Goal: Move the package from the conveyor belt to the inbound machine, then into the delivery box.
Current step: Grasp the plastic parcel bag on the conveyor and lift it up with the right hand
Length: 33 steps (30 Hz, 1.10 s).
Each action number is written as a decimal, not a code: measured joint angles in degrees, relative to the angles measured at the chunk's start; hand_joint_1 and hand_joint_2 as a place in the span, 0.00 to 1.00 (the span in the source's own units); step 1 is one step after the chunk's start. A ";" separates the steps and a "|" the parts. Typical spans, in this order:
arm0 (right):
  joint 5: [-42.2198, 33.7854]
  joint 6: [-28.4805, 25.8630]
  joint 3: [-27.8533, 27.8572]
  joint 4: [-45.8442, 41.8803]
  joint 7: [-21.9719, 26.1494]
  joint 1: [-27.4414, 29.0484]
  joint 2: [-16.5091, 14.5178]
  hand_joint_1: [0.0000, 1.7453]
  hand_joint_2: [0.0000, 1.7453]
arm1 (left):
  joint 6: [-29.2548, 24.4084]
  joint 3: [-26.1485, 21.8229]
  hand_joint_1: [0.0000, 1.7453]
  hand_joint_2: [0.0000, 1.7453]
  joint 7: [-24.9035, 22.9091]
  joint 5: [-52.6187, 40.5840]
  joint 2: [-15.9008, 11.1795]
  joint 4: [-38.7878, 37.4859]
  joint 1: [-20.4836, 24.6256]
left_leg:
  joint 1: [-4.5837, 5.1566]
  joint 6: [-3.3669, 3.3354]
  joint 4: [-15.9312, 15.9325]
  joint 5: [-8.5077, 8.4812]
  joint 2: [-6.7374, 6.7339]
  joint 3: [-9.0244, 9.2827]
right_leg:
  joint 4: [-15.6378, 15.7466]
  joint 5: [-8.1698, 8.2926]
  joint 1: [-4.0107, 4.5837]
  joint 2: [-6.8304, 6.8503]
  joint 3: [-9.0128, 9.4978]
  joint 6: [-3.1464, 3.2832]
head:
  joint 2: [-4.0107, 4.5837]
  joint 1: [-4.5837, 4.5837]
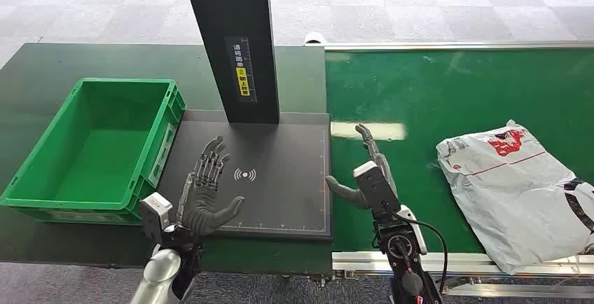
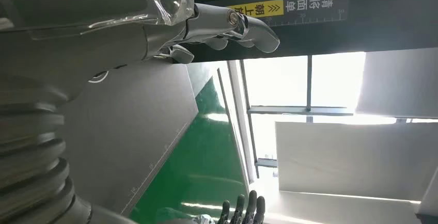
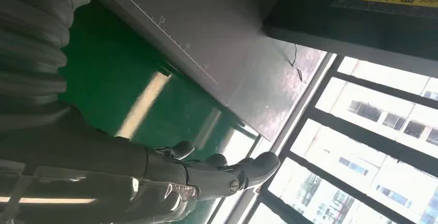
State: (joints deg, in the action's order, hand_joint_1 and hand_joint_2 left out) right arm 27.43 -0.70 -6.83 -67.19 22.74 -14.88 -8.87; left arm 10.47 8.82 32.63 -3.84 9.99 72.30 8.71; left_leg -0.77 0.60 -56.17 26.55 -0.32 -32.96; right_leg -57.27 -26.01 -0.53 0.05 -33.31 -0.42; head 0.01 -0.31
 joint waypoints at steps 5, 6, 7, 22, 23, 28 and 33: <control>0.49 -0.16 0.29 0.00 -0.36 -0.21 0.20 0.00 1.00 | 0.00 -0.02 0.00 1.00 -0.02 -0.03 -0.04 0.00 -0.07 | 0.00 0.00 0.00 0.00 0.00 0.00 | 0.00 0.00 0.00 0.00 0.00 0.00 | -0.01 0.00; 1.10 -0.56 0.31 0.00 -0.55 -0.24 0.27 0.00 1.00 | -0.01 -0.02 0.00 1.00 -0.03 -0.04 -0.05 0.00 -0.09 | 0.00 0.00 0.00 0.00 0.00 0.00 | 0.00 0.00 0.00 0.00 0.00 0.00 | 0.00 0.00; 2.15 -1.21 0.32 0.00 -0.91 -0.36 0.41 0.00 1.00 | -0.05 -0.03 0.00 1.00 -0.03 -0.06 -0.08 0.00 -0.12 | 0.00 0.00 0.00 0.00 0.00 0.00 | 0.00 0.00 0.00 0.00 0.00 0.00 | 0.00 0.00; 17.79 -7.44 2.52 20.88 -10.53 -20.46 14.70 0.00 1.00 | -1.44 -1.86 0.00 1.00 0.92 2.43 -2.23 -0.92 -2.35 | 0.09 -0.07 -0.05 -0.05 0.14 -0.02 | 0.01 0.10 -0.12 0.06 0.02 -0.12 | -0.01 -0.01; 18.44 -8.14 2.83 22.94 -11.24 -21.51 15.64 0.00 1.00 | -1.52 -2.03 0.00 1.00 0.91 2.56 -2.31 -0.83 -2.74 | 0.09 -0.07 -0.05 -0.05 0.16 -0.03 | 0.01 0.09 -0.12 0.07 0.01 -0.13 | 0.00 -0.01; 19.47 -10.08 4.80 31.40 -12.57 -25.36 19.36 0.00 1.00 | -2.04 -2.60 0.00 1.00 0.72 2.93 -2.58 0.03 -4.15 | 0.10 -0.08 -0.05 -0.04 0.18 -0.09 | 0.01 0.09 -0.13 0.10 0.00 -0.13 | 0.00 0.00; 22.02 -10.34 5.10 36.90 -17.35 -27.56 21.57 0.00 1.00 | -2.22 -3.00 0.00 1.00 0.37 3.13 -2.74 0.57 -4.71 | 0.10 -0.08 -0.05 -0.05 0.22 -0.07 | 0.02 0.09 -0.13 0.13 0.00 -0.13 | 0.01 -0.02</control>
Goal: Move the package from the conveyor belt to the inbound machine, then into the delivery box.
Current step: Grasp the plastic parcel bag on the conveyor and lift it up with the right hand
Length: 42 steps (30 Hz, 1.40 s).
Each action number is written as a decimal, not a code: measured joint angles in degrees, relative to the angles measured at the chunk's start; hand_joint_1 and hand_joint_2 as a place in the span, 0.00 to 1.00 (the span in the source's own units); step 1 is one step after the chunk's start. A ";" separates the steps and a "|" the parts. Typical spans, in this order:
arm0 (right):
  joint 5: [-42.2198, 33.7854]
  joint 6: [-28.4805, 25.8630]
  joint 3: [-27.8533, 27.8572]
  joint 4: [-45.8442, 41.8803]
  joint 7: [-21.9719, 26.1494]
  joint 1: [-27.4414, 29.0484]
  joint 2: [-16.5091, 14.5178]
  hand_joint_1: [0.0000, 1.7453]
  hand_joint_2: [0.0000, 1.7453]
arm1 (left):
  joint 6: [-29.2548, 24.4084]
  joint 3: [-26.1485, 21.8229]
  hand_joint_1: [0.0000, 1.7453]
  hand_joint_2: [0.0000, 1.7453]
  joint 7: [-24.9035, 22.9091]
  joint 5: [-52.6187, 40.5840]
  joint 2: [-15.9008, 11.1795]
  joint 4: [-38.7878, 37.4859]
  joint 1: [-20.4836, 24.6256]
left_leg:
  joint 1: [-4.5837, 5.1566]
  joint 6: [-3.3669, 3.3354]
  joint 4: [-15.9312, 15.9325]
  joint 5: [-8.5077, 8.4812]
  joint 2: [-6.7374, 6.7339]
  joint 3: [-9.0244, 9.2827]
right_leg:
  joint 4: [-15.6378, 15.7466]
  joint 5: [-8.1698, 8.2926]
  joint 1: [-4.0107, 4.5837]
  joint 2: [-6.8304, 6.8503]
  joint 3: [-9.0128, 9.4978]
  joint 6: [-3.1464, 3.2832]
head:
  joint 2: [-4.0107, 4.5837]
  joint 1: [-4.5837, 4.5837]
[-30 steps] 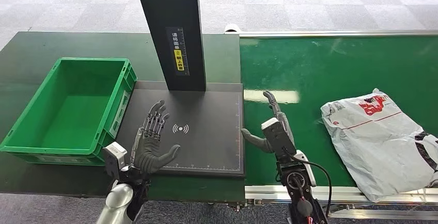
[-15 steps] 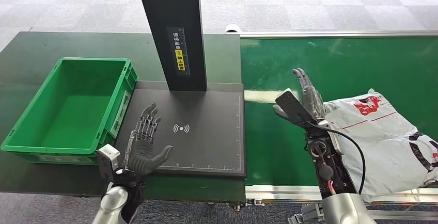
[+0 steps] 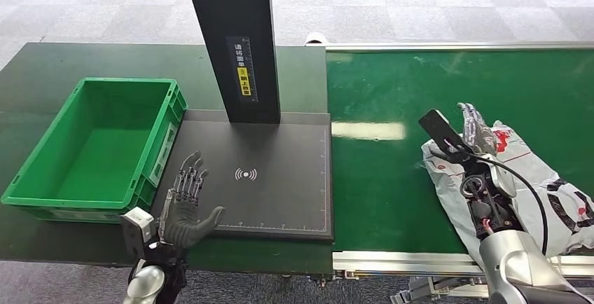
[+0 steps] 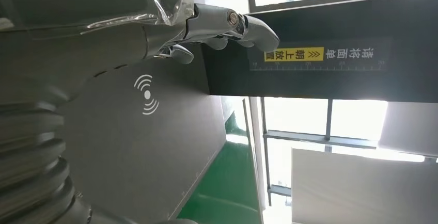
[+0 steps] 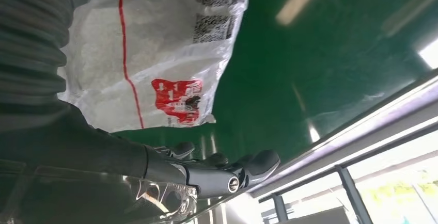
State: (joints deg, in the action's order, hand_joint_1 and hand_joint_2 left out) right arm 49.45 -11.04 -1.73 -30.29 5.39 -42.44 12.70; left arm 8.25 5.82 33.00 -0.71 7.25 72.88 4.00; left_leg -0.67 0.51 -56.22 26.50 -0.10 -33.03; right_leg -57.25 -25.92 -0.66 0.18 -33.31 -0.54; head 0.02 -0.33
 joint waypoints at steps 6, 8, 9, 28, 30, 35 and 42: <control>5.79 7.39 -0.09 6.06 -11.48 -3.17 3.45 0.00 1.00 | -0.28 -0.92 0.00 1.00 -0.55 0.48 -0.31 0.04 -0.05 | 0.01 0.00 0.00 0.00 -0.01 -0.01 | 0.00 0.00 0.00 0.02 0.00 0.00 | -0.02 0.01; 7.20 9.78 -0.20 7.51 -15.04 -3.67 4.17 0.00 1.00 | -0.36 -1.06 0.00 1.00 -0.72 0.55 -0.36 0.04 -0.04 | 0.01 0.00 -0.01 0.00 0.01 -0.01 | 0.00 0.00 -0.01 0.02 -0.01 0.00 | -0.02 0.01; 7.56 10.60 -0.22 8.09 -16.57 -3.80 4.51 0.00 1.00 | -0.43 -1.14 0.00 1.00 -0.86 0.55 -0.36 0.06 -0.05 | 0.01 0.00 -0.01 0.00 0.02 -0.01 | 0.00 0.00 -0.01 0.03 -0.01 0.00 | -0.01 0.01; 10.08 20.30 -0.14 13.13 -25.21 -1.99 9.31 0.00 1.00 | -1.11 -1.38 0.00 1.00 -1.58 0.31 -0.34 0.37 -1.16 | 0.02 -0.02 0.00 0.02 -0.01 -0.01 | 0.01 0.00 -0.01 0.02 -0.02 0.00 | 0.01 0.01; 10.33 23.09 -0.14 13.42 -25.54 -1.94 9.43 0.27 1.00 | -1.20 -1.38 0.00 1.00 -1.64 0.21 -0.34 0.36 -1.16 | 0.02 -0.02 0.00 0.02 0.00 -0.02 | 0.01 0.00 -0.02 0.02 -0.02 -0.01 | 0.01 0.00; 10.09 28.84 0.15 14.01 -25.80 -1.84 9.61 1.00 1.00 | -1.55 -1.38 0.00 1.00 -1.73 0.09 -0.32 0.16 -0.94 | 0.02 -0.02 -0.01 0.02 -0.01 -0.01 | 0.02 0.00 -0.02 0.02 -0.03 -0.01 | -0.02 0.01; 8.95 31.21 1.66 14.13 -19.74 -1.80 9.55 1.00 1.00 | -2.14 -1.38 0.00 1.00 -1.87 0.08 -0.30 -0.40 -0.18 | 0.02 -0.02 0.00 0.02 -0.04 0.04 | 0.02 0.00 -0.01 0.02 0.05 0.00 | 0.00 0.01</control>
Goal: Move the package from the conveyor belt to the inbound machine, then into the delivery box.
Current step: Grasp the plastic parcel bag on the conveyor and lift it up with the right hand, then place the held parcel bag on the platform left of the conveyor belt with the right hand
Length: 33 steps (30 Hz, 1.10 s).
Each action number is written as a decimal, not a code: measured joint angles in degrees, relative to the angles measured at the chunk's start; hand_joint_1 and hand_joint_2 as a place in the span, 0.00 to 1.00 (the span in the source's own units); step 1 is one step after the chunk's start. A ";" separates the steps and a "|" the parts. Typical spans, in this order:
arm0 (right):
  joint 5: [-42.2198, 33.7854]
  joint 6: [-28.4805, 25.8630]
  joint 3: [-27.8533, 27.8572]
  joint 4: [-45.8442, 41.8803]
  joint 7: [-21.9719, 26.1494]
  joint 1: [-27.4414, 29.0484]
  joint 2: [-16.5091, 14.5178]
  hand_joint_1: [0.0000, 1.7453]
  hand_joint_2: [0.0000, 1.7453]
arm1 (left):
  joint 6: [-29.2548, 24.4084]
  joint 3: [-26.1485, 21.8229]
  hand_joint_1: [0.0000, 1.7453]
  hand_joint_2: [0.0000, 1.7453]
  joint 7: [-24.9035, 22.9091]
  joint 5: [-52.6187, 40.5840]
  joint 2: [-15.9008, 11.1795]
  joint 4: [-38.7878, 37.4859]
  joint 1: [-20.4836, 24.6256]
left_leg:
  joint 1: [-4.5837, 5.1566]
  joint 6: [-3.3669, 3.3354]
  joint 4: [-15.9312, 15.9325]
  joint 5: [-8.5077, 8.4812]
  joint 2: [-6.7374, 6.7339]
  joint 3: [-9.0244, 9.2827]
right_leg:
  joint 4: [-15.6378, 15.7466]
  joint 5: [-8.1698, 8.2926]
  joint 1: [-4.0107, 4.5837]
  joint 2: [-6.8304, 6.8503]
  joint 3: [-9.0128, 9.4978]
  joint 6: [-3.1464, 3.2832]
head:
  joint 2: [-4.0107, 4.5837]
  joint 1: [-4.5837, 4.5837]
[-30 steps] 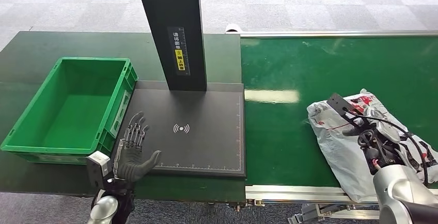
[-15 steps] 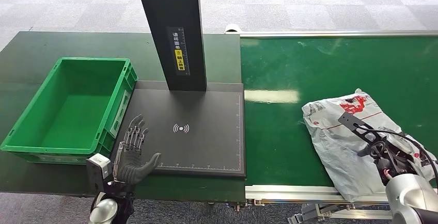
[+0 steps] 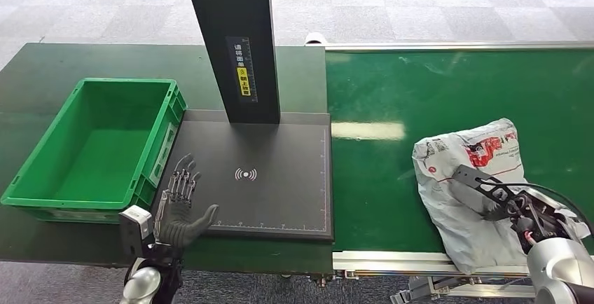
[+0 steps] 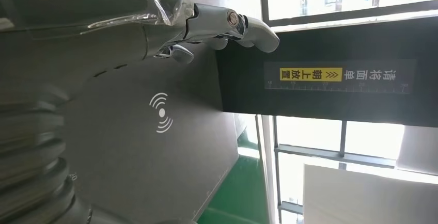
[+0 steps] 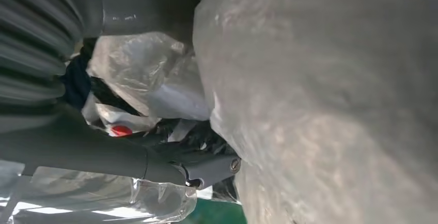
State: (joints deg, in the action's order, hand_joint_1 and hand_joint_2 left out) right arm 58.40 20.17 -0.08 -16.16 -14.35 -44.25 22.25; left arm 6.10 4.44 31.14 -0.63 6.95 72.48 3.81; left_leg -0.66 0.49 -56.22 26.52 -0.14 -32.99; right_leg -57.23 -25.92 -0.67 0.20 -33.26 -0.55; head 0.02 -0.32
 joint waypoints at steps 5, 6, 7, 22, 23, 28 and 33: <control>-0.71 1.02 0.83 -0.04 6.98 0.10 -0.86 1.00 1.00 | -0.28 -0.01 0.00 1.00 -0.03 0.27 0.00 -0.02 0.32 | 0.00 0.00 0.00 0.00 -0.06 0.04 | 0.00 0.00 0.00 -0.02 0.02 0.00 | -0.01 -0.01; -0.65 1.16 0.84 -0.08 8.47 0.13 -1.05 1.00 1.00 | -0.36 -0.01 0.00 1.00 -0.03 0.35 0.00 0.01 0.34 | 0.00 0.00 0.00 0.00 -0.06 0.04 | -0.01 0.00 0.00 -0.02 0.02 0.00 | 0.00 0.00; -0.61 1.20 0.84 -0.16 10.28 0.19 -1.23 1.00 1.00 | -0.43 -0.02 0.00 1.00 -0.04 0.42 0.00 0.06 0.35 | 0.00 0.00 0.00 0.00 -0.07 0.03 | -0.01 0.00 0.00 -0.02 0.03 0.00 | -0.01 0.00; -8.95 -6.27 0.87 -5.56 37.61 -0.38 -6.20 1.00 1.00 | -0.34 -2.02 0.00 1.00 1.03 0.32 -0.24 4.01 -2.13 | 0.00 0.01 0.01 -0.01 0.01 -0.06 | -0.04 0.00 0.00 0.03 -0.02 0.00 | -0.01 -0.01; -10.28 -7.57 0.89 -6.66 39.75 -0.47 -6.69 1.00 1.00 | -0.43 -2.18 0.00 1.00 1.18 0.07 -0.23 4.52 -2.34 | 0.00 0.01 0.01 -0.02 0.02 -0.06 | -0.04 0.00 0.00 0.04 -0.02 0.00 | -0.01 -0.01; -18.78 -15.45 0.86 -19.59 47.98 2.79 -8.11 1.00 1.00 | -2.31 -2.43 0.00 1.00 2.96 -1.81 -0.09 7.47 -4.03 | 0.00 0.01 0.01 -0.02 0.06 -0.07 | -0.04 -0.02 0.00 0.09 -0.03 0.00 | -0.01 0.00; -22.65 -19.01 0.62 -37.53 47.29 9.34 -8.71 1.00 1.00 | -4.02 -2.67 0.00 1.00 4.19 -1.84 0.13 9.22 -4.41 | 0.00 0.00 0.01 0.01 0.07 -0.10 | -0.03 -0.04 0.00 0.08 -0.05 -0.02 | -0.01 -0.01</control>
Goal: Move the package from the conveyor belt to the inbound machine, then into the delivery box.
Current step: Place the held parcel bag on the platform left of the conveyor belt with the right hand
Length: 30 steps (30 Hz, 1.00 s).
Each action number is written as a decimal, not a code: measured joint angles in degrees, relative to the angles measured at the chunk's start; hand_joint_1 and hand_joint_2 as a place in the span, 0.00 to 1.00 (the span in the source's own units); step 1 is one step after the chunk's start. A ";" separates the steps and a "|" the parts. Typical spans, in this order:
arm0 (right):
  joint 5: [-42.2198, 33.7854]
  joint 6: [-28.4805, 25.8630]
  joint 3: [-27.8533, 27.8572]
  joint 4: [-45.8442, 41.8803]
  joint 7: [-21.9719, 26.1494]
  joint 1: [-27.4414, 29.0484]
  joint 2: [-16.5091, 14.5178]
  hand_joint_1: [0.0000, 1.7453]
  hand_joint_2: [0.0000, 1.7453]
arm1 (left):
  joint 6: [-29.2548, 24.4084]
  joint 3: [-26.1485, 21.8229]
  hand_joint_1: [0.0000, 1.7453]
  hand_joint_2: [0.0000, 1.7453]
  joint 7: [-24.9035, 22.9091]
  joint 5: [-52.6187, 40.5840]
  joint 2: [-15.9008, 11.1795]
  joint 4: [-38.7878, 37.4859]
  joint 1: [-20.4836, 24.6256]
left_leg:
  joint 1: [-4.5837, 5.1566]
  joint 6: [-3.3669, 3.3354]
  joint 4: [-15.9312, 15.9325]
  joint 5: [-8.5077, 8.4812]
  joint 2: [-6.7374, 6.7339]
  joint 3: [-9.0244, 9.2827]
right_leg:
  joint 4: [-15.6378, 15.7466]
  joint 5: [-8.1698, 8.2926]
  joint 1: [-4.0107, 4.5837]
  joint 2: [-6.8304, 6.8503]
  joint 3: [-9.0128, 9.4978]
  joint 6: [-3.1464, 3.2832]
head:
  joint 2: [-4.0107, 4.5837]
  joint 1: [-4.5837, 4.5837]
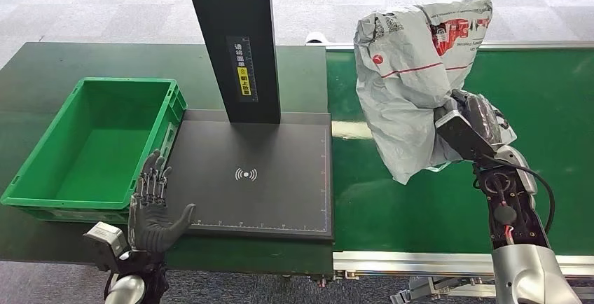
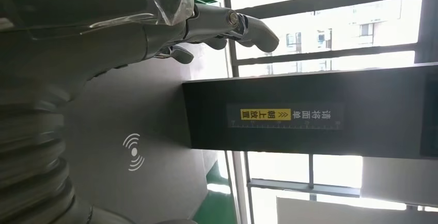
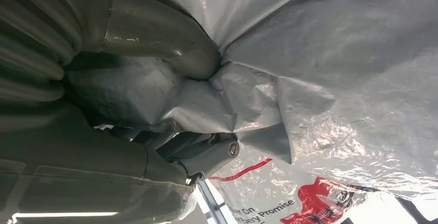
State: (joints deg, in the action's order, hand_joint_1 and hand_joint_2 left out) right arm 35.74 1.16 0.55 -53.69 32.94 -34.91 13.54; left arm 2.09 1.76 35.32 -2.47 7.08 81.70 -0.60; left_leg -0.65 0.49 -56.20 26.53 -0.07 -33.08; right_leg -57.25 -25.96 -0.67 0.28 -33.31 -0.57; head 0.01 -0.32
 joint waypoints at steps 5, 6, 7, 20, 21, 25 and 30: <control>-0.44 -0.20 -0.22 -7.86 -0.55 2.79 -0.16 1.00 1.00 | -0.10 -0.20 0.00 1.00 0.11 0.00 0.14 0.64 -0.13 | 0.00 0.00 0.00 -0.01 0.00 0.02 | 0.01 0.01 0.00 0.00 0.01 0.01 | 0.00 0.00; -0.49 -0.23 -0.27 -8.66 -0.57 3.04 -0.16 1.00 1.00 | -0.10 -0.25 0.00 1.00 0.11 0.00 0.17 0.66 -0.16 | 0.00 0.00 0.00 -0.01 0.00 0.03 | 0.01 0.01 0.00 -0.01 0.01 0.01 | 0.00 0.00; -0.51 -0.29 -0.31 -9.31 -0.57 3.22 -0.16 1.00 1.00 | -0.11 -0.29 0.00 1.00 0.12 0.00 0.19 0.66 -0.18 | 0.00 0.00 0.00 -0.01 0.00 0.03 | 0.01 0.01 0.00 -0.01 0.02 0.01 | 0.00 0.00; 13.72 -8.43 -13.49 -24.17 -3.34 9.66 -2.34 1.00 1.00 | -7.65 -0.73 0.00 1.00 3.87 4.29 1.24 2.77 0.82 | -0.04 0.03 0.06 0.02 -0.16 0.02 | -0.01 -0.03 0.05 -0.09 -0.01 0.04 | 0.00 -0.01; 15.52 -7.70 -16.22 -23.83 -4.17 9.39 -2.55 1.00 1.00 | -8.21 -0.77 0.00 1.00 3.94 4.71 1.32 2.91 0.93 | -0.05 0.03 0.06 0.01 -0.15 0.02 | -0.01 -0.02 0.06 -0.09 0.00 0.04 | 0.00 0.01; 14.66 -0.29 -26.10 -20.32 -5.91 6.17 -3.59 1.00 1.00 | -9.38 -0.96 0.00 1.00 3.95 5.58 1.38 2.90 1.80 | -0.05 0.02 0.06 -0.04 -0.15 0.03 | -0.01 0.00 0.06 -0.07 0.03 0.06 | 0.00 0.01; 11.81 8.02 -38.24 -11.06 -7.03 -0.41 -5.20 1.00 1.00 | -9.39 -0.97 0.00 1.00 3.64 5.81 1.38 2.19 2.83 | -0.04 0.02 0.03 -0.05 -0.14 0.06 | -0.02 0.01 0.06 -0.07 0.04 0.04 | 0.00 0.02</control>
State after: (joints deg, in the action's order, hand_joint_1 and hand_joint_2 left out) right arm 47.55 9.18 -37.70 -64.75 25.91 -35.32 8.34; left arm -7.31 0.80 38.96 3.34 8.45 83.89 2.23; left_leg -0.70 0.51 -56.17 26.48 -0.21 -33.02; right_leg -57.28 -25.95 -0.61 0.22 -33.27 -0.53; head 0.01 -0.31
